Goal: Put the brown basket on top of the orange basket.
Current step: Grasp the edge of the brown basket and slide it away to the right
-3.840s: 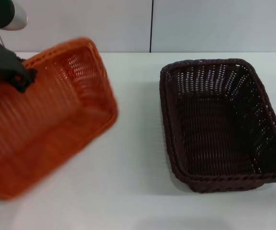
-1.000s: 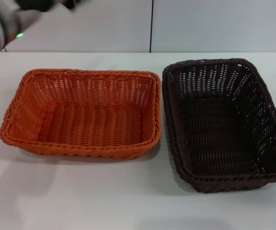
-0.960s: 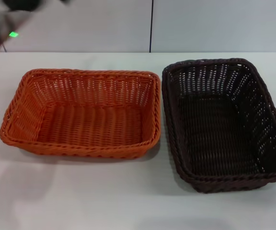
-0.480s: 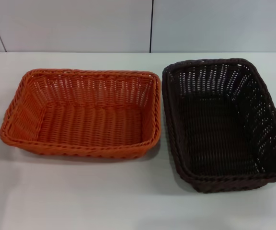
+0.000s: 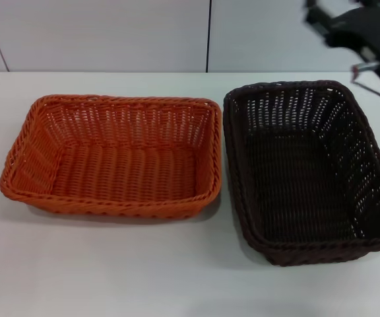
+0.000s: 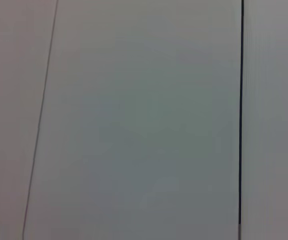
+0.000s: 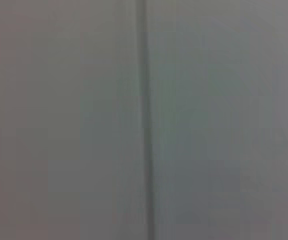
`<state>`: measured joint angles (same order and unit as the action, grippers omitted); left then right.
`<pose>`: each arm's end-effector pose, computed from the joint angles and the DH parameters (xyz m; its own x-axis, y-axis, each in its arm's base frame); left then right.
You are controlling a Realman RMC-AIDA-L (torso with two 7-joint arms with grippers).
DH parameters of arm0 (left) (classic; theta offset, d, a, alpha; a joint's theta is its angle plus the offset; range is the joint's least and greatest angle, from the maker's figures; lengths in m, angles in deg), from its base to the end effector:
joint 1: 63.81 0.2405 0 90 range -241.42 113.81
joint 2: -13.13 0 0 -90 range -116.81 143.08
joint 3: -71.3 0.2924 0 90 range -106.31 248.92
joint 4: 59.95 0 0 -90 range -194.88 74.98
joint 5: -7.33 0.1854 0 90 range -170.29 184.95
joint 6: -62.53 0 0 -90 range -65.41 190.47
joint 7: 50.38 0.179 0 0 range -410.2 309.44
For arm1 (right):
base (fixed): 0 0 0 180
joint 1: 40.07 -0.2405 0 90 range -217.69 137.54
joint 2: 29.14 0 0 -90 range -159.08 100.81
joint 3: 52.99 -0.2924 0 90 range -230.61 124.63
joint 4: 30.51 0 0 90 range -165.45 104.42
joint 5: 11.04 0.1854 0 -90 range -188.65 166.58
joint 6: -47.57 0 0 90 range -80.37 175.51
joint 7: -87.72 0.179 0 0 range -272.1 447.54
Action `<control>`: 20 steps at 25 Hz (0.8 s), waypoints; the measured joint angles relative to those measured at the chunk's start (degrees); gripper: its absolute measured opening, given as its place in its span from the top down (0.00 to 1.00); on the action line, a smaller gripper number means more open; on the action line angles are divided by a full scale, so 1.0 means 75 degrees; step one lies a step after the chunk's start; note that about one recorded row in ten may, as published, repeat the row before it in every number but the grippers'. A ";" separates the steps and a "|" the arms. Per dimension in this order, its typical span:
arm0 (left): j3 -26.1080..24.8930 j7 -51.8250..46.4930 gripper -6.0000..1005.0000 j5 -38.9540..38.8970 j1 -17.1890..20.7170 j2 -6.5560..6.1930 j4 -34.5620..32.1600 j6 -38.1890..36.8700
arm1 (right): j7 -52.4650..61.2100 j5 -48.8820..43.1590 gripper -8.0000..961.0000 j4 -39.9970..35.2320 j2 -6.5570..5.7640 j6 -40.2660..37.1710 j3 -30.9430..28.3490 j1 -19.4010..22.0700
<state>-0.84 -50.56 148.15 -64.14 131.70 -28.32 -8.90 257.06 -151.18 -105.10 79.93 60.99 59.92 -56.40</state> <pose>-0.3897 0.2627 0.0601 0.6854 -0.2162 0.6954 0.7264 0.2694 -0.6322 0.1934 0.4083 0.0163 0.7183 0.0132 -0.6956 -0.6412 -0.3755 -0.6693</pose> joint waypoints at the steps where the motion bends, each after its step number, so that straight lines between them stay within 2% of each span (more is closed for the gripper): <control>1: -0.0005 -0.0033 0.19 -0.0009 -0.0012 -0.0003 -0.0088 -0.0012 | -0.0008 -0.0095 0.21 -0.0514 -0.0040 -0.1109 -0.0268 -0.0021; 2: -0.0005 -0.0033 0.19 -0.0009 -0.0012 -0.0003 -0.0088 -0.0012 | -0.0027 -0.0160 0.21 -0.0915 -0.0026 -0.1993 -0.0519 -0.0043; 3: -0.0018 -0.0049 0.19 -0.0077 -0.0080 -0.0007 -0.0231 -0.0030 | -0.0150 -0.0236 0.21 -0.1723 0.0093 -0.3968 -0.1174 -0.0142; 4: -0.0018 -0.0049 0.19 -0.0077 -0.0080 -0.0007 -0.0231 -0.0030 | -0.0150 -0.0236 0.21 -0.1723 0.0093 -0.3968 -0.1174 -0.0142; 7: -0.0016 -0.0053 0.19 -0.0119 -0.0201 -0.0007 -0.0370 -0.0017 | -0.0840 -0.0239 0.21 -0.2765 0.0527 -0.7058 -0.2291 -0.0423; 8: -0.0014 -0.0056 0.19 -0.0191 -0.0371 -0.0009 -0.0578 -0.0008 | -0.1477 -0.0228 0.21 -0.3287 0.0876 -0.9036 -0.3105 -0.0738; 9: -0.0013 -0.0056 0.19 -0.0196 -0.0400 -0.0009 -0.0616 -0.0008 | -0.1477 -0.0228 0.21 -0.3287 0.0876 -0.9036 -0.3105 -0.0738; 10: -0.0013 -0.0057 0.19 -0.0203 -0.0430 -0.0010 -0.0661 -0.0008 | -0.1760 -0.0223 0.21 -0.3516 0.1051 -0.9976 -0.3526 -0.0930; 12: -0.0011 -0.0058 0.19 -0.0216 -0.0469 -0.0010 -0.0709 -0.0008 | -0.2230 -0.0187 0.21 -0.3872 0.1246 -1.1562 -0.4108 -0.1253; 13: -0.0009 -0.0059 0.19 -0.0274 -0.0564 -0.0012 -0.0858 -0.0008 | -0.2465 -0.0071 0.21 -0.4125 0.1236 -1.2695 -0.4352 -0.1497; 14: -0.0008 -0.0059 0.19 -0.0321 -0.0618 -0.0012 -0.0960 -0.0008 | -0.2465 -0.0071 0.21 -0.4125 0.1236 -1.2695 -0.4352 -0.1497; 16: -0.0008 -0.0060 0.19 -0.0357 -0.0673 -0.0013 -0.1046 -0.0005 | -0.2627 0.0164 0.21 -0.4330 0.1149 -1.3717 -0.4526 -0.1711; 18: -0.0007 -0.0061 0.19 -0.0402 -0.0744 -0.0013 -0.1164 -0.0001 | -0.2952 0.0595 0.21 -0.4476 0.1133 -1.5064 -0.4890 -0.1970; 19: -0.0005 -0.0062 0.19 -0.0577 -0.0891 -0.0013 -0.1407 0.0033 | -0.2952 0.0595 0.21 -0.4476 0.1133 -1.5064 -0.4890 -0.1970; 20: -0.0005 -0.0062 0.19 -0.0577 -0.0891 -0.0013 -0.1407 0.0033 | -0.3087 0.0731 0.21 -0.4453 0.1151 -1.5533 -0.4983 -0.2080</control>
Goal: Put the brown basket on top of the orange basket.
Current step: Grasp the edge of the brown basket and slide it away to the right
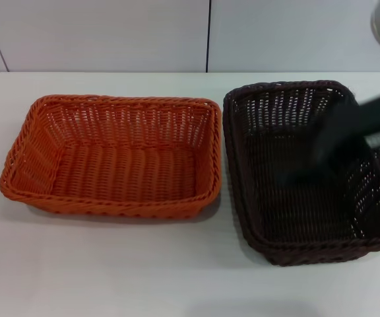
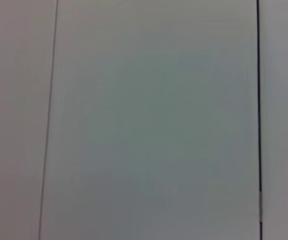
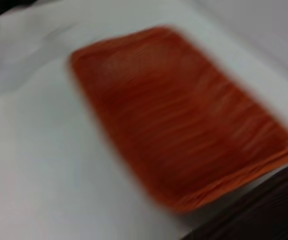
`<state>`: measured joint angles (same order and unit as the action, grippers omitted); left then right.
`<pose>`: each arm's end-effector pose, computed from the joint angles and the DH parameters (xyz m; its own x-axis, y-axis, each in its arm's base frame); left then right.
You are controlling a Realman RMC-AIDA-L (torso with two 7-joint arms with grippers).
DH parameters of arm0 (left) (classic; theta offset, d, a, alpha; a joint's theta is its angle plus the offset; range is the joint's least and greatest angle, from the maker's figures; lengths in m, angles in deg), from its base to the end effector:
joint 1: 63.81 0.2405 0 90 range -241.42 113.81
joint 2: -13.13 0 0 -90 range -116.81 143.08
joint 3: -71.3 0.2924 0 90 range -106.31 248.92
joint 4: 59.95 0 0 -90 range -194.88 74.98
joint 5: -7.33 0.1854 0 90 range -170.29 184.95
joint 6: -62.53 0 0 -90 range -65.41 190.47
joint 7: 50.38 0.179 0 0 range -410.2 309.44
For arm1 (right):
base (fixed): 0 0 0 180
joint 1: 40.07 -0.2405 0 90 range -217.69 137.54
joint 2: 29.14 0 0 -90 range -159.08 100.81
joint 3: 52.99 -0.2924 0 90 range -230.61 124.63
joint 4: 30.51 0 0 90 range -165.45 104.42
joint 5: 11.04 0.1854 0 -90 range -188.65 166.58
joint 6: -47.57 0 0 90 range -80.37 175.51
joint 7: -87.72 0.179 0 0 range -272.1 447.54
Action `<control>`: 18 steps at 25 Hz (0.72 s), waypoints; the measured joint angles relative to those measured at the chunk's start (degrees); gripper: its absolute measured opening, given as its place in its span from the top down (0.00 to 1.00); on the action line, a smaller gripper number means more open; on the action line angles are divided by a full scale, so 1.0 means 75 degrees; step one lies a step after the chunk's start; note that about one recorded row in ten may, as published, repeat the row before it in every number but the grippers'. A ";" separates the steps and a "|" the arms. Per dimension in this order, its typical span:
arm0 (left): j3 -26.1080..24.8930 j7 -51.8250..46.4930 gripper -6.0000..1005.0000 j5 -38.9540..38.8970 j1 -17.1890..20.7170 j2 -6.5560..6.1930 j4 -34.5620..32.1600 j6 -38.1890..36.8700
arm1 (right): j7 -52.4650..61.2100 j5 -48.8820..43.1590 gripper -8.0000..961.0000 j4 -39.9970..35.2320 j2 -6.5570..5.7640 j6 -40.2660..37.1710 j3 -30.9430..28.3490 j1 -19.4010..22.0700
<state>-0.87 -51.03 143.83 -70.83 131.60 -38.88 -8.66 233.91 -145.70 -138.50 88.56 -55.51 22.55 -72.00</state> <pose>-0.4099 0.2803 0.0572 0.7127 -0.1408 0.6872 0.6914 0.3066 -0.6542 0.1373 0.3224 0.0037 0.9308 -0.3598 0.0651 -0.3140 -0.8778 -0.3617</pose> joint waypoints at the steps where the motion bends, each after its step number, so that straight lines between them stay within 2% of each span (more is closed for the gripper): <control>1: 0.0001 0.0000 0.19 -0.0058 -0.0027 -0.0003 -0.0051 0.0018 | -0.0071 0.0049 0.21 0.0042 0.0014 -0.0285 -0.0023 -0.0063; 3: 0.0003 -0.0003 0.19 -0.0125 -0.0037 -0.0009 -0.0110 0.0033 | -0.0233 0.0092 0.21 0.0159 0.0047 -0.1006 -0.0040 -0.0199; 8: -0.0006 -0.0003 0.19 -0.0187 -0.0075 -0.0011 -0.0131 0.0158 | -0.0280 0.0048 0.21 0.0132 0.0052 -0.1659 -0.0113 -0.0278; 14: -0.0045 0.0000 0.19 -0.0209 -0.0094 -0.0010 -0.0137 0.0211 | -0.0316 -0.0541 0.21 0.0314 0.0052 -0.1818 -0.0081 -0.0339; 18: -0.0059 0.0001 0.19 -0.0210 -0.0101 -0.0006 -0.0139 0.0220 | -0.0548 -0.0796 0.21 0.1076 0.0094 -0.1440 -0.0045 -0.0410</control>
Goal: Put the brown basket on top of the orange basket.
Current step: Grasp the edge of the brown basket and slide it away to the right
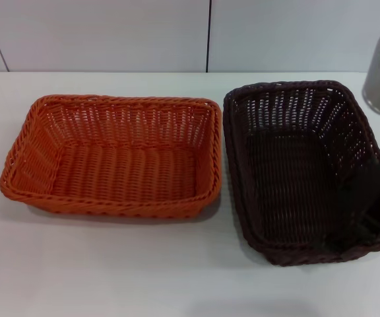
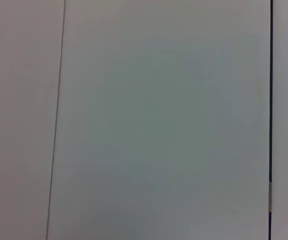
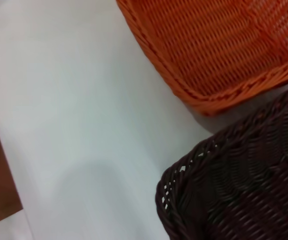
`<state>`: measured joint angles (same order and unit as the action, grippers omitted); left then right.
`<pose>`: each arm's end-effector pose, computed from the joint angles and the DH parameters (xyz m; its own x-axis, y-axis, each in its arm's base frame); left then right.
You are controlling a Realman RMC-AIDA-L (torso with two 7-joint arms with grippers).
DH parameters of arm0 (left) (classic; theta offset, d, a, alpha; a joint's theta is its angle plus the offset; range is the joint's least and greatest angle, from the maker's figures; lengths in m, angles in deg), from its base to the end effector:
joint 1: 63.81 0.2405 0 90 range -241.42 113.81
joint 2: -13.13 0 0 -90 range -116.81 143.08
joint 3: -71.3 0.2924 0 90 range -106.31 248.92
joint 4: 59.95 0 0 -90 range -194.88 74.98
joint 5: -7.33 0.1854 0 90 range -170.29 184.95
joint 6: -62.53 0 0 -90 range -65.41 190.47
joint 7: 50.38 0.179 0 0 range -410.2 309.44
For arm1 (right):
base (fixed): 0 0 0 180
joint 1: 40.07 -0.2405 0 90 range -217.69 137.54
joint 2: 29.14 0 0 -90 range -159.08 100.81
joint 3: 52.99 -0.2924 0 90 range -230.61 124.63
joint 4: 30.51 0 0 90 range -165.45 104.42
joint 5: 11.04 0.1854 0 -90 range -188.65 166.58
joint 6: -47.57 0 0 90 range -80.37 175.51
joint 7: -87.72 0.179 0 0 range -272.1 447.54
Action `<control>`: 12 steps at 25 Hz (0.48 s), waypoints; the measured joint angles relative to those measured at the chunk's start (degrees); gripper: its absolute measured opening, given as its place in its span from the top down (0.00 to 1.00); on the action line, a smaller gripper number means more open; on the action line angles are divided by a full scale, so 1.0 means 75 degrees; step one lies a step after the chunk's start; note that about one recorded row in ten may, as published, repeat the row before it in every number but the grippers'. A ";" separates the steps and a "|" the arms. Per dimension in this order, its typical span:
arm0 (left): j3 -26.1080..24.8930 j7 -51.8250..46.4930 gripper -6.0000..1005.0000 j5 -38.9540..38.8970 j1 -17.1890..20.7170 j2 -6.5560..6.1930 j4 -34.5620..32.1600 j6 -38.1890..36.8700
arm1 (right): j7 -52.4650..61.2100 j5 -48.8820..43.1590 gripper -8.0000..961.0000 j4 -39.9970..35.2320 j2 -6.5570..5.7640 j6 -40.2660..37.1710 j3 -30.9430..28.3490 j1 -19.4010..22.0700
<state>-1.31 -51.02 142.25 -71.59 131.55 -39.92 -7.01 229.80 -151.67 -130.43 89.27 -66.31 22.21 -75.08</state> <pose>-0.4181 0.2819 0.0579 0.7076 -0.1125 0.6975 0.6882 0.3336 -0.6443 0.1715 0.3096 -0.0071 0.8578 -0.4202 0.2960 -0.3521 -0.9000 -0.2570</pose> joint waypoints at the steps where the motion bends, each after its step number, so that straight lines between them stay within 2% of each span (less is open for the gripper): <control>1: 0.0000 0.0000 0.19 0.0000 0.0000 0.0000 0.0000 0.0000 | 0.0000 0.0000 0.21 0.0000 0.0000 0.0000 0.0000 0.0000; 5: -0.0025 -0.0001 0.19 0.0001 -0.0015 0.0004 0.0006 0.0041 | -0.0199 -0.0001 0.22 0.0937 0.0010 0.0295 0.0194 -0.0219; 12: -0.0059 -0.0004 0.19 0.0004 0.0024 -0.0003 0.0088 -0.0009 | -0.0216 -0.0025 0.22 0.1454 0.0023 0.0323 0.0509 -0.0411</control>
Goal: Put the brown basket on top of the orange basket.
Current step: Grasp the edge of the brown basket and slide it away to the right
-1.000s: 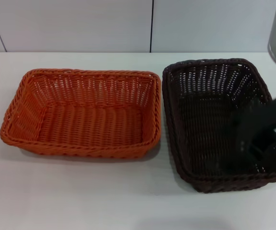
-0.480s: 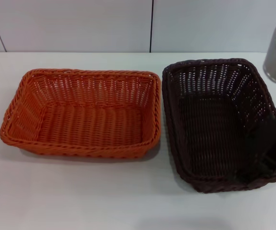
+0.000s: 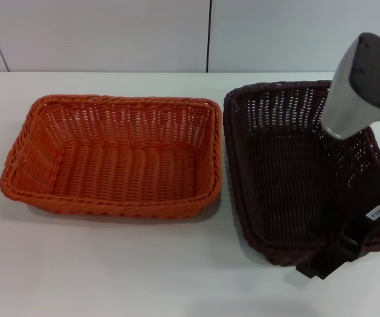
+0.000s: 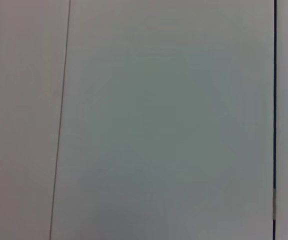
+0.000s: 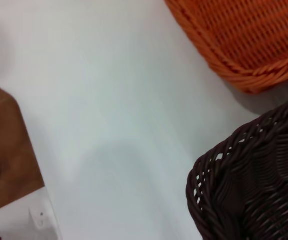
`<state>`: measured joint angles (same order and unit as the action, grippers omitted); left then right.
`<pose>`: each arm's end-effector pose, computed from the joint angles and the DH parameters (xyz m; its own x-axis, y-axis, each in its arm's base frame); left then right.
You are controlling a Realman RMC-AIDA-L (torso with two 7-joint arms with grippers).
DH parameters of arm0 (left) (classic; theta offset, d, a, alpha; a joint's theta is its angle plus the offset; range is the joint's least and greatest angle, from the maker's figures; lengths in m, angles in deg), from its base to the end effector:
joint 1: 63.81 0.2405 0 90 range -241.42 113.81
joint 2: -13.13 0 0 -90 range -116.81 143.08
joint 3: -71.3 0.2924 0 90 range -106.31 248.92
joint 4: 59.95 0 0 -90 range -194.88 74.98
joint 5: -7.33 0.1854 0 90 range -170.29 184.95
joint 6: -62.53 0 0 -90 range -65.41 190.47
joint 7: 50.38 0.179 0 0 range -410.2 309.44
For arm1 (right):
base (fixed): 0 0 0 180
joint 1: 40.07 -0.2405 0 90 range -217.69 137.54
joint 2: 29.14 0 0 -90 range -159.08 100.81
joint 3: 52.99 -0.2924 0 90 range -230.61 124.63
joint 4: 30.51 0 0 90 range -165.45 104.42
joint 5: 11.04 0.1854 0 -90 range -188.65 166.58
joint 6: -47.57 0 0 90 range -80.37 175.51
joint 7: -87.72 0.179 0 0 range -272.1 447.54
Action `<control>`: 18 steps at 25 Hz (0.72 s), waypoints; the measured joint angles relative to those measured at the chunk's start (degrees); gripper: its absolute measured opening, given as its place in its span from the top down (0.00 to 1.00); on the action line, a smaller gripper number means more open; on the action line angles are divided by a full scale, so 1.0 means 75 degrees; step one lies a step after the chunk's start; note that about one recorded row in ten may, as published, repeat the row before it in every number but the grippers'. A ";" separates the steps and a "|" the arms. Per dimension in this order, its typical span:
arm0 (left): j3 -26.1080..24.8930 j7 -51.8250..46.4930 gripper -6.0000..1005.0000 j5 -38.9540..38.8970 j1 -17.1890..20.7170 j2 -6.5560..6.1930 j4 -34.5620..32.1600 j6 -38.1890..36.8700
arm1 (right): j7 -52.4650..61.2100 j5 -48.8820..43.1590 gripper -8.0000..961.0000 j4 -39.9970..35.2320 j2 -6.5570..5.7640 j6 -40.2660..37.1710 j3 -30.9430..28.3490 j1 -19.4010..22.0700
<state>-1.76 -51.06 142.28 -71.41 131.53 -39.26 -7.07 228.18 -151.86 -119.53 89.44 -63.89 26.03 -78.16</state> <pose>-0.4172 0.2821 0.0601 0.7039 -0.1238 0.6995 0.6925 0.3386 -0.6370 0.1786 0.3123 -0.0332 0.8303 -0.4107 0.3766 -0.3778 -0.9117 -0.1614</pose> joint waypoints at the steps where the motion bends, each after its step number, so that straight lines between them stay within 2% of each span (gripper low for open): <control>1: -0.0031 0.0000 0.19 -0.0003 0.0003 -0.0001 0.0005 -0.0012 | 0.0000 -0.0030 0.22 0.0010 0.0000 0.0000 0.0042 -0.0009; 12: -0.0161 -0.0004 0.19 -0.0006 -0.0048 -0.0014 -0.0005 -0.0002 | 0.0012 -0.0389 0.21 0.0673 0.0022 0.0138 0.0537 -0.0157; 18: -0.0163 -0.0004 0.19 -0.0006 -0.0058 -0.0014 -0.0038 0.0002 | 0.0125 -0.0898 0.25 0.0836 0.0041 0.0422 0.0827 -0.0181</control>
<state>-2.98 -51.09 142.24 -71.85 131.43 -39.55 -7.06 229.12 -158.59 -113.25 89.75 -60.72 32.23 -79.52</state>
